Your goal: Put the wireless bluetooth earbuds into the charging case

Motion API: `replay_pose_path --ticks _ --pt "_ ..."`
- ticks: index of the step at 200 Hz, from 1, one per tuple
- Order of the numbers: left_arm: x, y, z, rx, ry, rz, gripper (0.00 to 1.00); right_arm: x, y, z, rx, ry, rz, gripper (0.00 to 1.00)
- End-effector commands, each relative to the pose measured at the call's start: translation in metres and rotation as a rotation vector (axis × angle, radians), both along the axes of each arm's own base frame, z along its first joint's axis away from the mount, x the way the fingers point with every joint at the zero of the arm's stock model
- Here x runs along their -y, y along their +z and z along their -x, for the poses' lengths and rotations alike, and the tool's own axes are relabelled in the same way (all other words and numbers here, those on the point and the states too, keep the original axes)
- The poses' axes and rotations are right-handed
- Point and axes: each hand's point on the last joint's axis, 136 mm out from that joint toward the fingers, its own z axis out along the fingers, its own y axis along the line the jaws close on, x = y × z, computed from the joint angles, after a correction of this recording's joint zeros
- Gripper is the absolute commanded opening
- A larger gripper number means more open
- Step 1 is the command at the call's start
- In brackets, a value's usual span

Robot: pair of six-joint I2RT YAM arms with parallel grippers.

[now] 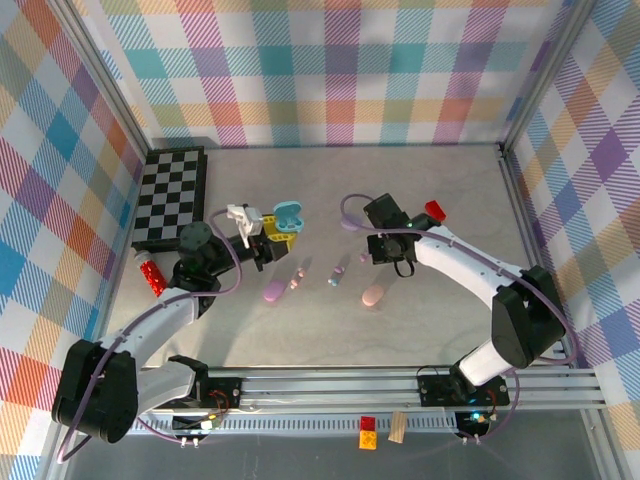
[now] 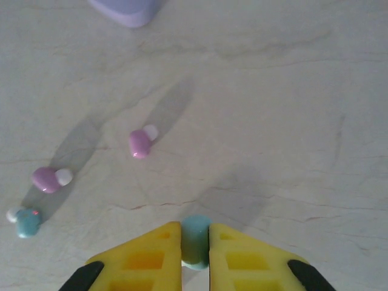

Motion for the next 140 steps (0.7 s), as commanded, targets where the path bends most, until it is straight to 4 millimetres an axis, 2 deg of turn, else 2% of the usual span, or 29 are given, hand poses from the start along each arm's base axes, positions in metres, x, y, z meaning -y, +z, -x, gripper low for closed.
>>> replay_pose_path --ticks 1,77,106,124,140 --pt "0.007 0.011 -0.001 0.051 -0.014 -0.012 0.37 0.013 0.002 -0.001 0.003 -0.040 0.081 0.14" --pt "0.019 0.003 0.000 0.037 -0.040 -0.022 0.37 0.007 0.011 0.005 0.007 -0.024 0.022 0.14" --pt "0.025 0.001 0.000 0.034 -0.056 -0.022 0.37 -0.008 0.015 0.007 0.017 0.028 -0.066 0.14" --pt "0.026 0.002 -0.001 0.036 -0.057 -0.018 0.37 -0.017 0.006 0.011 -0.019 0.069 -0.105 0.15" --pt "0.025 0.003 0.000 0.041 -0.054 -0.015 0.36 -0.019 -0.012 0.013 -0.065 0.082 -0.094 0.15"
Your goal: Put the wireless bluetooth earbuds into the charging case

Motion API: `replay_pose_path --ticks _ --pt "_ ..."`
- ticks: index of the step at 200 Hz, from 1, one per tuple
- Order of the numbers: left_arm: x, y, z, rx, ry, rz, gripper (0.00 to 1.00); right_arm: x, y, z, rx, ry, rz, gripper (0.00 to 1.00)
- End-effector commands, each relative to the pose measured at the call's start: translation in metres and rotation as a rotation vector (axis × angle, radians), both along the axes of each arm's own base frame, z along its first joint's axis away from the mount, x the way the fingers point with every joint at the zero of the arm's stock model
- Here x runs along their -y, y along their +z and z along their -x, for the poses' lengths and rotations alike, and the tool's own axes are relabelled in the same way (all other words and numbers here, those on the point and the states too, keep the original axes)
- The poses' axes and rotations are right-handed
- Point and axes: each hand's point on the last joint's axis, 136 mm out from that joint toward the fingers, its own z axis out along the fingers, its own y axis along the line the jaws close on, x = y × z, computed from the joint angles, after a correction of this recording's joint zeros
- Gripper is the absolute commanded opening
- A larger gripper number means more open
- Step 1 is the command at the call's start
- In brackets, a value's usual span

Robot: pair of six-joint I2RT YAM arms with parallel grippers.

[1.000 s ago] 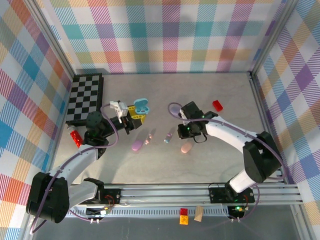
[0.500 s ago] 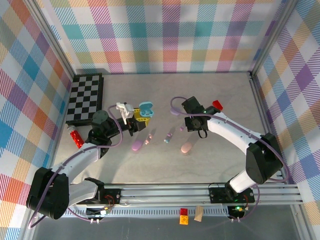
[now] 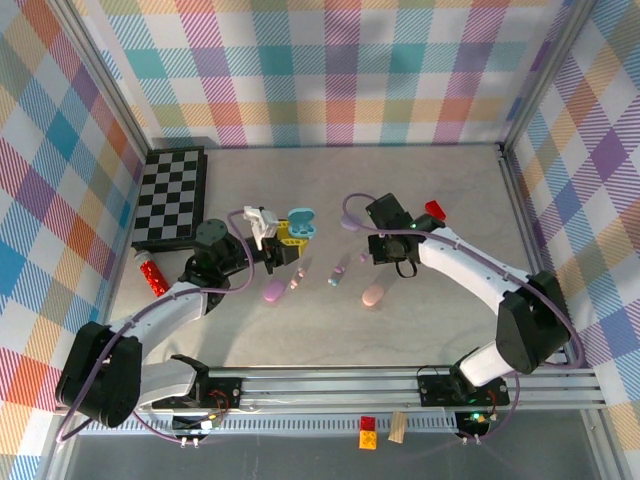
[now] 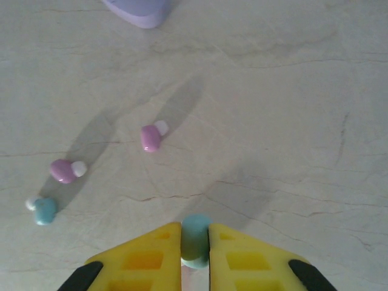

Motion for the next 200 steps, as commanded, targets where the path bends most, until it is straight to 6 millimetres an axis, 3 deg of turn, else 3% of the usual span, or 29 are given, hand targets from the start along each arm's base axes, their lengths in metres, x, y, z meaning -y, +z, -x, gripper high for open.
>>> replay_pose_path --ticks 1,70,103,126,200 --pt "0.003 0.023 0.001 0.084 -0.009 0.027 0.37 -0.013 -0.019 0.007 -0.059 0.054 -0.039 0.15" --pt "-0.004 0.019 0.009 0.084 0.015 -0.008 0.37 -0.001 -0.085 0.008 -0.214 0.042 0.037 0.16" --pt "-0.004 0.020 0.009 0.088 0.017 -0.014 0.37 0.003 -0.102 0.011 -0.251 0.034 0.059 0.16" --pt "-0.004 0.019 0.009 0.088 0.018 -0.016 0.37 0.000 -0.102 0.011 -0.245 0.039 0.022 0.24" --pt "-0.004 0.021 0.007 0.086 0.016 -0.017 0.37 -0.015 -0.067 0.010 -0.151 0.017 -0.349 0.50"
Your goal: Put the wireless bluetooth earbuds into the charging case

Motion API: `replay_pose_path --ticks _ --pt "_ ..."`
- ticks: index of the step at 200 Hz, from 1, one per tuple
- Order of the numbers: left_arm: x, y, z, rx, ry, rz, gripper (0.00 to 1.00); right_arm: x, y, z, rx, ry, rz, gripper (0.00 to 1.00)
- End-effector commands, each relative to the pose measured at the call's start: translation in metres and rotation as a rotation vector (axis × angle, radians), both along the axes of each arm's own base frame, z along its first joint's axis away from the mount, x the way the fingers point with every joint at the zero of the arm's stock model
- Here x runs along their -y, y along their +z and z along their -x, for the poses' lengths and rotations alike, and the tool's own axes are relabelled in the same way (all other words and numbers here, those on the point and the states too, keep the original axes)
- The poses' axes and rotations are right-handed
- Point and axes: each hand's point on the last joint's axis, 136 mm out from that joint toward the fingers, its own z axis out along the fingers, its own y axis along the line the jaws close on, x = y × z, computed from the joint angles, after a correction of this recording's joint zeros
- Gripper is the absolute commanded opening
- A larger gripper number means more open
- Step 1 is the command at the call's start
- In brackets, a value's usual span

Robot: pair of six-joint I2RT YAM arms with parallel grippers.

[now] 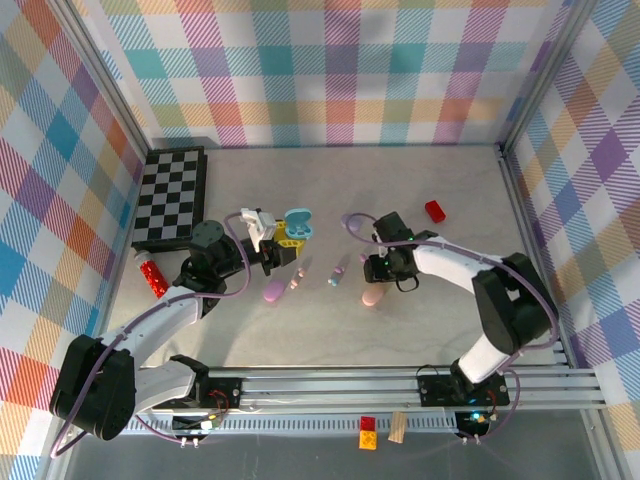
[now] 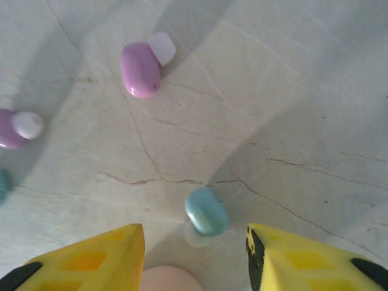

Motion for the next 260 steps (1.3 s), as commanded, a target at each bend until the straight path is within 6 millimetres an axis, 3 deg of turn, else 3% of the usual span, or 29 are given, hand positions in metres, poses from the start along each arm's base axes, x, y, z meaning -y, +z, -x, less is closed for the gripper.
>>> replay_pose_path --ticks 1,60,144,188,260 --pt "0.002 0.015 0.002 0.048 -0.013 0.011 0.37 -0.014 0.017 -0.008 0.033 -0.031 -0.189 0.50" --pt "0.003 0.015 0.002 0.044 -0.019 0.011 0.37 -0.014 0.020 -0.012 -0.020 -0.083 -0.455 0.49" --pt "0.002 0.017 0.004 0.047 -0.021 0.016 0.37 -0.014 -0.014 0.000 -0.133 -0.069 -0.474 0.48" --pt "0.003 0.019 0.004 0.051 -0.024 0.026 0.37 -0.017 -0.012 0.010 -0.148 -0.058 -0.508 0.45" --pt "0.003 0.018 0.004 0.050 -0.024 0.032 0.37 -0.028 -0.008 0.010 -0.170 -0.022 -0.572 0.42"
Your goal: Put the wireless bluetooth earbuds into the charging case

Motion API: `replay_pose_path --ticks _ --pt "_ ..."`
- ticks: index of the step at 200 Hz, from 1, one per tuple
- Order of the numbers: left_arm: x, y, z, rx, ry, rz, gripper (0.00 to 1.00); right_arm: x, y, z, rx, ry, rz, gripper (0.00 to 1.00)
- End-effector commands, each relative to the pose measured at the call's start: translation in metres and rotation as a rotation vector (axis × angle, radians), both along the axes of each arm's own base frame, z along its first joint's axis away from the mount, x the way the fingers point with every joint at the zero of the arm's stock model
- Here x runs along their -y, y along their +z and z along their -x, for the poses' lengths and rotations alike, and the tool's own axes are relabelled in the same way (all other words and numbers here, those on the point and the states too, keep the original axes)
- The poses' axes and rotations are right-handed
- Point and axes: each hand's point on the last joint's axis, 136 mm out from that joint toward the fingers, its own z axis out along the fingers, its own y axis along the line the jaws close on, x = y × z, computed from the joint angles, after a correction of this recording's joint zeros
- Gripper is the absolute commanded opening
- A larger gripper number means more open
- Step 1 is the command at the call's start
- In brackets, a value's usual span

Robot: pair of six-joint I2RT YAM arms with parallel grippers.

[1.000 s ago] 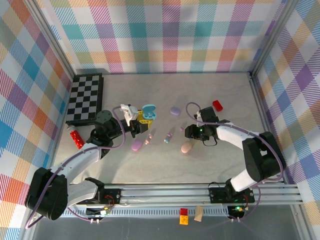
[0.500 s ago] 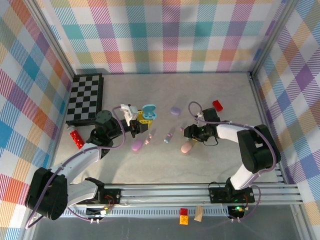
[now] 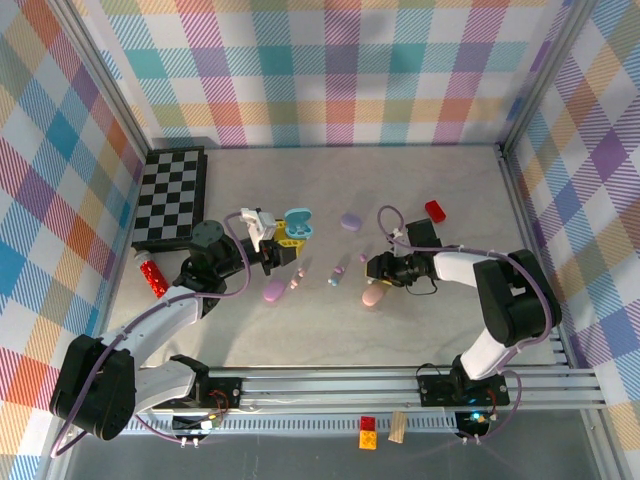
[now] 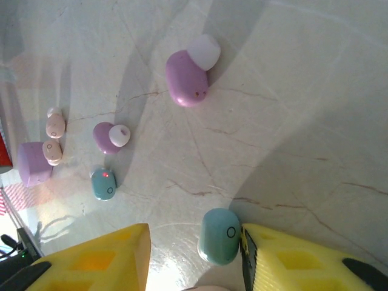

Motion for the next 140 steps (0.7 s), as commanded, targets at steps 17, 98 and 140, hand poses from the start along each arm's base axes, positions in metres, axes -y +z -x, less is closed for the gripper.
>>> replay_pose_path --ticks 17,98,140 --pt "0.002 0.016 0.004 0.048 -0.020 0.026 0.37 -0.010 0.003 0.005 -0.020 0.036 -0.065 0.40" --pt "0.002 0.014 0.003 0.050 -0.018 0.024 0.37 -0.019 0.004 0.001 -0.034 0.059 -0.096 0.36" --pt "0.001 0.014 0.003 0.050 -0.017 0.024 0.37 -0.022 0.003 0.002 -0.043 0.073 -0.095 0.35"
